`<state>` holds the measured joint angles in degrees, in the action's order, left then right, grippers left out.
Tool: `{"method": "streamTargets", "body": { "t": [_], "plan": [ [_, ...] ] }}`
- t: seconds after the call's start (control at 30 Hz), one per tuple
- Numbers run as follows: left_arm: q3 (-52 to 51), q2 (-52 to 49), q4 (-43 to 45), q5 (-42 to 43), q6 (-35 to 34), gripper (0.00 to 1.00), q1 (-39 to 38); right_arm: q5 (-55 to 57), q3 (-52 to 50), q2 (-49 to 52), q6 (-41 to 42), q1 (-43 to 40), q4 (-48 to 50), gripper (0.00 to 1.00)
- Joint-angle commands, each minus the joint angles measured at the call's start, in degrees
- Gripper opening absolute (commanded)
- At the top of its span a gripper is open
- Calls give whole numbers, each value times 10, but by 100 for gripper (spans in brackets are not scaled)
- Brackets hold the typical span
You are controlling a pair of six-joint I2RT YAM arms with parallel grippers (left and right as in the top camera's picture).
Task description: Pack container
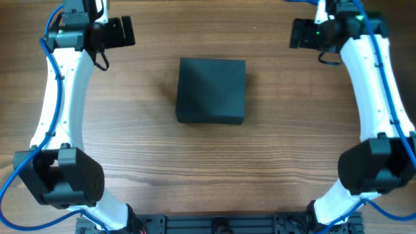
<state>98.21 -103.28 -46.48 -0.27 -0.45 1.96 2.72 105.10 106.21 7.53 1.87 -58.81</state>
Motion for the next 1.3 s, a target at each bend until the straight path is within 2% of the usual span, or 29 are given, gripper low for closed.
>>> {"method": "streamTargets", "body": {
  "t": [0.0,0.23,0.4,0.6,0.83,1.0,1.27],
  "plan": [
    [2,6,-21,4,2,100,-5,21,9,-80,2,12,-9,100],
    [-3,50,-47,13,0,100,-31,26,-44,-197,1,17,-10,100],
    [-59,132,-46,13,0,100,-56,26,-148,-289,1,17,5,100],
    [-195,261,-10,13,-15,100,-78,11,-302,-409,35,17,40,100],
    [-419,457,123,15,-30,100,-82,-2,-458,-540,34,17,110,100],
    [-535,558,176,17,-30,100,-82,-4,-531,-569,10,17,132,100],
    [-548,558,135,17,-30,100,-82,-4,-543,-558,0,17,141,100]
  ]
}}
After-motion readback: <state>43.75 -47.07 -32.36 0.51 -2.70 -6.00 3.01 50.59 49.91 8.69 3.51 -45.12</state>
